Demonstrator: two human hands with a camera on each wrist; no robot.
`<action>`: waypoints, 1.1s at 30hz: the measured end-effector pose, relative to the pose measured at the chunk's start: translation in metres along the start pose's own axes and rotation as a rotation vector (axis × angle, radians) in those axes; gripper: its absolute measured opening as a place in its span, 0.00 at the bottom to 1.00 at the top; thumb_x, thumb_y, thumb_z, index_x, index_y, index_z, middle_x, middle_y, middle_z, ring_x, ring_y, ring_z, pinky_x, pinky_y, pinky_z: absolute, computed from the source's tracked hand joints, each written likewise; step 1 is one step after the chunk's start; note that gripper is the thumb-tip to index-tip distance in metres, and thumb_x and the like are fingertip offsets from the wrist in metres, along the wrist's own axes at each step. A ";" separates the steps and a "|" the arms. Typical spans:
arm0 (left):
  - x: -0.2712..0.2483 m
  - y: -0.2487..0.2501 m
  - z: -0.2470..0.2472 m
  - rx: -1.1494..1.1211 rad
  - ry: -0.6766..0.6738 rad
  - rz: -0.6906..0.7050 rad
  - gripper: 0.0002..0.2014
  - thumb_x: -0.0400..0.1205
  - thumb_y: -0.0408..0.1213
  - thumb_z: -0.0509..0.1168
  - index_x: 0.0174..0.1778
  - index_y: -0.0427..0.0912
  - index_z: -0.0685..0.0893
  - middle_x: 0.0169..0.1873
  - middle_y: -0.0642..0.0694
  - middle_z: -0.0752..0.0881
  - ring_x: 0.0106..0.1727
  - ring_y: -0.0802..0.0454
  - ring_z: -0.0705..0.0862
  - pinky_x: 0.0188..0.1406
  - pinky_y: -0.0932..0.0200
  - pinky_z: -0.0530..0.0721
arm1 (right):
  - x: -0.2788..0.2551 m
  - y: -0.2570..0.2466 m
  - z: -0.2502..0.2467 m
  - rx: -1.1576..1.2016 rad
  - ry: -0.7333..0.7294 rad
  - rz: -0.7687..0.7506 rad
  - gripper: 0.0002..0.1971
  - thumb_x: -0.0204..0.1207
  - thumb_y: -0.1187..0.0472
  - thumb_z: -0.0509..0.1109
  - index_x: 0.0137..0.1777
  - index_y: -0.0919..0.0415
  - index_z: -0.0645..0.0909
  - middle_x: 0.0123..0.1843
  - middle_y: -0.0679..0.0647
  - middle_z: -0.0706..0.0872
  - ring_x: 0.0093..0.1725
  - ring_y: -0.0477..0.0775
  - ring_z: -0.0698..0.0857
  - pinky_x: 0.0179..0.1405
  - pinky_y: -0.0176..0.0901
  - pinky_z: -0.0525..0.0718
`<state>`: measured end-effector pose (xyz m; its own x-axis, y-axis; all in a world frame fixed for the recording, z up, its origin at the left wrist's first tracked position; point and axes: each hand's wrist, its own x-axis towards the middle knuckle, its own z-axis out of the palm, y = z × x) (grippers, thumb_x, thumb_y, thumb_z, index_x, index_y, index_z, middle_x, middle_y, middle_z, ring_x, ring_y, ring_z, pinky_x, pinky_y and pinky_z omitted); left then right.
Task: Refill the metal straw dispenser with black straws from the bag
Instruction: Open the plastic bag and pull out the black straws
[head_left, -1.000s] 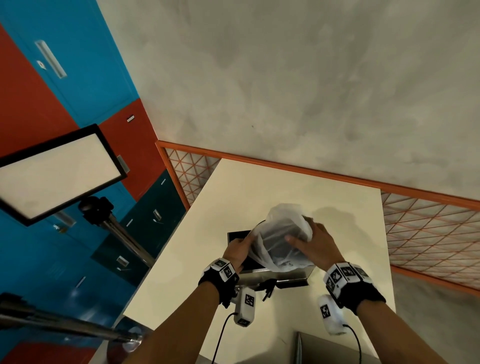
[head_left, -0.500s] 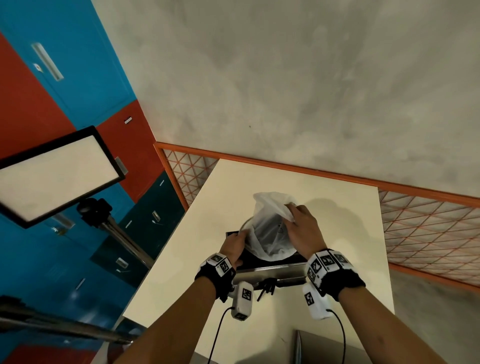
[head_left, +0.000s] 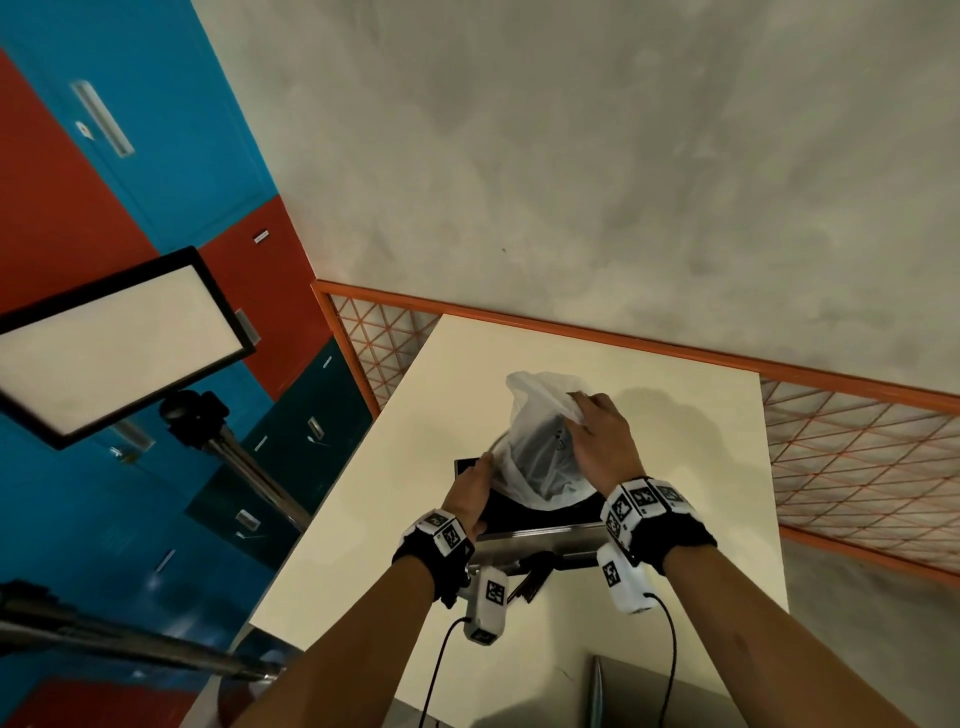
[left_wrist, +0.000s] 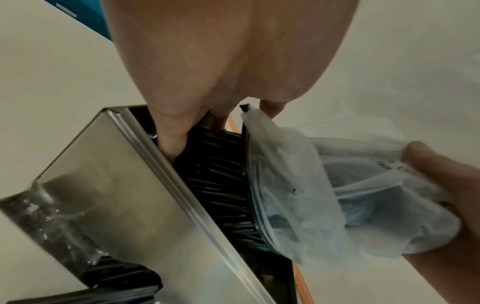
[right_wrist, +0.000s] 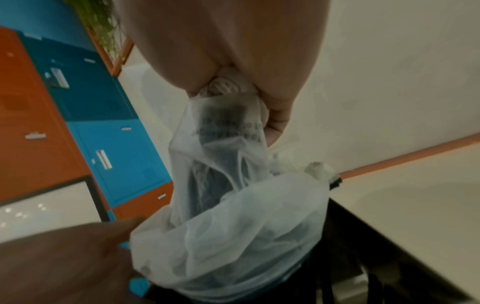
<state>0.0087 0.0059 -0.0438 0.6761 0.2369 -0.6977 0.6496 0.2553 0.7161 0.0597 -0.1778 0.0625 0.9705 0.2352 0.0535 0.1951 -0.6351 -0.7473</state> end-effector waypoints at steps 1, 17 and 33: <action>-0.001 0.000 -0.001 0.004 -0.003 0.006 0.33 0.80 0.69 0.60 0.72 0.49 0.80 0.69 0.46 0.82 0.73 0.38 0.78 0.74 0.34 0.76 | 0.000 0.001 -0.001 0.002 0.002 0.003 0.17 0.85 0.63 0.59 0.72 0.60 0.77 0.65 0.59 0.77 0.60 0.61 0.81 0.57 0.35 0.70; -0.024 -0.009 -0.009 0.990 0.016 0.543 0.20 0.87 0.37 0.62 0.76 0.42 0.77 0.68 0.36 0.81 0.65 0.36 0.82 0.58 0.56 0.76 | -0.009 0.015 -0.015 0.193 0.035 0.060 0.15 0.86 0.61 0.58 0.69 0.57 0.79 0.59 0.61 0.84 0.58 0.62 0.82 0.59 0.51 0.78; -0.008 -0.045 0.011 1.160 0.118 0.783 0.47 0.73 0.63 0.61 0.87 0.41 0.62 0.82 0.39 0.70 0.82 0.37 0.67 0.82 0.43 0.64 | -0.019 -0.006 0.002 -0.133 -0.247 0.000 0.27 0.77 0.64 0.70 0.76 0.62 0.71 0.72 0.60 0.77 0.71 0.62 0.76 0.66 0.45 0.73</action>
<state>-0.0226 -0.0180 -0.0703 0.9964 0.0464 -0.0716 0.0753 -0.8729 0.4820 0.0403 -0.1773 0.0648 0.9096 0.3973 -0.1220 0.2278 -0.7222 -0.6531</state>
